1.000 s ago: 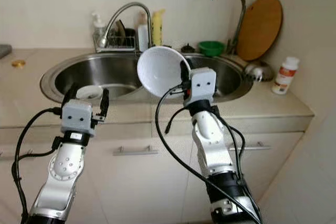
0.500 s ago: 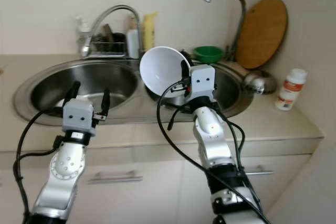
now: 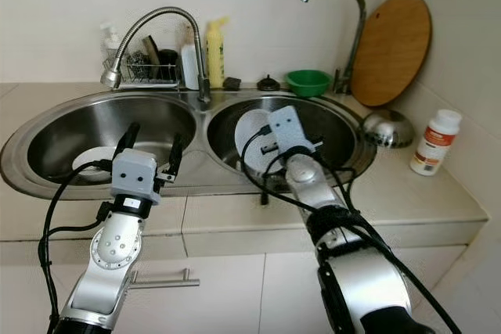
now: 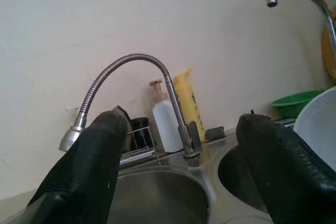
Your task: Kitchen organization
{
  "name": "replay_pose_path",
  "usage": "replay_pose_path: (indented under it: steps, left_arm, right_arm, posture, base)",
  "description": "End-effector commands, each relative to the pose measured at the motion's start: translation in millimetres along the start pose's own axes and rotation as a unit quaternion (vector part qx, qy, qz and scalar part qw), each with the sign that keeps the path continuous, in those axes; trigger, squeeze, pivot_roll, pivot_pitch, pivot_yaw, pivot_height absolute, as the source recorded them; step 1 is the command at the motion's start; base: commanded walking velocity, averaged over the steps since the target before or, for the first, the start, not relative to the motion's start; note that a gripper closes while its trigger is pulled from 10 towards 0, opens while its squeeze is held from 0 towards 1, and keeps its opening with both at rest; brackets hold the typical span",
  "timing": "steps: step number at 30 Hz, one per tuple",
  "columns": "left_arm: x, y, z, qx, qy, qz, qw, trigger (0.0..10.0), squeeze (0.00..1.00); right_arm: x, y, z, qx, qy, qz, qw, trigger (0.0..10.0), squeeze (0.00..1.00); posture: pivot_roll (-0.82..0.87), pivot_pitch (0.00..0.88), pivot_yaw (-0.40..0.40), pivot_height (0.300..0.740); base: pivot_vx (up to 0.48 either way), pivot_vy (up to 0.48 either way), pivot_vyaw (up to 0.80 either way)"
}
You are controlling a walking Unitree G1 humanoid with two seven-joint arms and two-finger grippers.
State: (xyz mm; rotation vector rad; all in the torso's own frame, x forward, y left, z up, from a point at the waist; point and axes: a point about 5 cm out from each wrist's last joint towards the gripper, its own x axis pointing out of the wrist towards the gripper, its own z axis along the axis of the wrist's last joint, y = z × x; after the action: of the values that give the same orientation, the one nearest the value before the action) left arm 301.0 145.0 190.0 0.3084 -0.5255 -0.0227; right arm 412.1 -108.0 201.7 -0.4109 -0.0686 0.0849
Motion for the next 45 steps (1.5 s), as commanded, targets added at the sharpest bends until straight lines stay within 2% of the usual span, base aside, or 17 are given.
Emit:
replay_pose_path:
  steps: [1,3,6,8,12,13,14,26,29,33,35,37,38,42,43,44,45]
  left_arm:
    - [2.4,1.0,4,0.005,-0.008,-0.003,1.0,10.0,0.0]
    - [0.4,1.2,4,0.007,-0.006,-0.003,1.0,10.0,0.0]
    - [-0.6,1.0,3,0.008,-0.004,-0.003,1.0,10.0,0.0]
    - [-1.5,0.4,2,0.008,-0.002,-0.003,1.0,10.0,0.0]
    - [-0.6,-1.7,2,0.007,-0.001,-0.005,1.0,10.0,0.0]
    - [0.6,-2.4,2,0.007,-0.002,-0.006,1.0,10.0,0.0]
    - [1.0,-2.5,2,0.007,-0.002,-0.006,1.0,10.0,0.0]
    - [-0.9,-2.7,-1,0.009,0.006,-0.008,1.0,10.0,0.0]
    - [-2.0,-4.2,-2,0.01,0.01,-0.011,1.0,10.0,0.0]
    - [-2.5,-5.3,-4,0.01,0.015,-0.015,1.0,10.0,0.0]
    - [-2.8,-5.8,-5,0.011,0.017,-0.016,1.0,10.0,0.0]
    - [-2.9,-6.0,-5,0.011,0.02,-0.016,1.0,10.0,0.0]
    - [-3.1,-6.0,-6,0.012,0.021,-0.016,1.0,10.0,0.0]
    - [-3.5,-4.9,-6,0.008,0.022,-0.011,1.0,10.0,0.0]
    - [-3.5,-4.9,-6,0.008,0.022,-0.011,1.0,10.0,0.0]
    - [-3.6,-3.2,-4,0.0,0.015,-0.004,1.0,10.0,0.0]
    - [-3.6,-2.5,-3,-0.001,0.013,-0.003,1.0,10.0,0.0]
  right_arm:
    - [3.6,-3.2,6,-0.007,0.009,-0.013,1.0,9.3,0.0]
    - [2.2,-11.3,-8,-0.001,0.05,-0.041,0.998,10.0,0.0]
    - [1.5,-8.5,-11,-0.012,0.058,-0.028,0.998,10.0,0.0]
    - [-0.2,1.3,-16,-0.045,0.063,0.007,0.997,10.0,0.0]
    - [-5.0,29.0,-18,-0.032,0.058,0.103,0.993,10.0,0.0]
    - [-7.6,37.5,-21,-0.015,0.058,0.127,0.99,10.0,0.73]
    - [-8.4,39.4,-22,-0.009,0.06,0.131,0.989,10.0,1.0]
    - [-10.4,39.8,-24,0.052,0.054,0.143,0.987,10.0,1.0]
    - [-14.4,45.5,-28,0.1,0.06,0.193,0.974,10.0,1.0]
    - [-23.9,56.7,-39,0.058,0.068,0.277,0.957,10.0,1.0]
    - [-30.9,61.4,-47,0.035,0.073,0.329,0.941,10.0,1.0]
    - [-35.0,60.8,-52,0.012,0.072,0.356,0.932,10.0,0.13]
    - [-35.2,57.7,-53,0.012,0.068,0.356,0.932,10.0,0.0]
    - [-25.1,39.3,-40,0.07,0.034,0.275,0.958,10.0,0.0]
    - [-25.1,39.3,-40,0.07,0.034,0.275,0.958,10.0,0.0]
    - [-19.7,27.5,-28,0.122,0.001,0.221,0.968,10.0,0.0]
    - [-17.8,20.6,-22,0.141,-0.022,0.186,0.972,10.0,0.0]
  posture:
    - [0.07,0.0,-0.037,0.736]
    - [0.07,0.0,-0.042,0.736]
    - [0.07,0.0,-0.043,0.736]
    - [0.07,0.0,-0.043,0.736]
    - [0.06,0.0,-0.041,0.736]
    - [0.06,0.0,-0.04,0.736]
    - [0.06,0.0,-0.04,0.736]
    - [0.06,0.0,-0.034,0.736]
    - [0.05,0.0,-0.033,0.736]
    - [0.05,0.0,-0.033,0.736]
    - [0.05,0.0,-0.034,0.736]
    - [0.04,0.0,-0.034,0.736]
    - [0.04,0.0,-0.034,0.736]
    - [0.04,0.0,-0.037,0.736]
    - [0.04,0.0,-0.037,0.736]
    - [0.04,0.0,-0.037,0.736]
    - [0.04,0.0,-0.038,0.736]
  base:
    - [0.0,0.0,0.0]
    - [0.0,0.0,0.0]
    - [0.0,0.0,0.0]
    - [0.0,0.0,0.0]
    - [0.0,0.0,0.0]
    - [0.0,0.0,0.0]
    - [0.0,0.0,0.0]
    - [0.0,0.0,0.0]
    - [0.0,0.0,0.0]
    - [0.0,0.0,0.0]
    - [0.0,0.0,0.0]
    - [0.0,0.0,0.0]
    - [0.0,0.0,0.0]
    - [0.0,0.0,0.0]
    - [0.0,0.0,0.0]
    - [0.0,0.0,0.0]
    - [0.0,0.0,0.0]
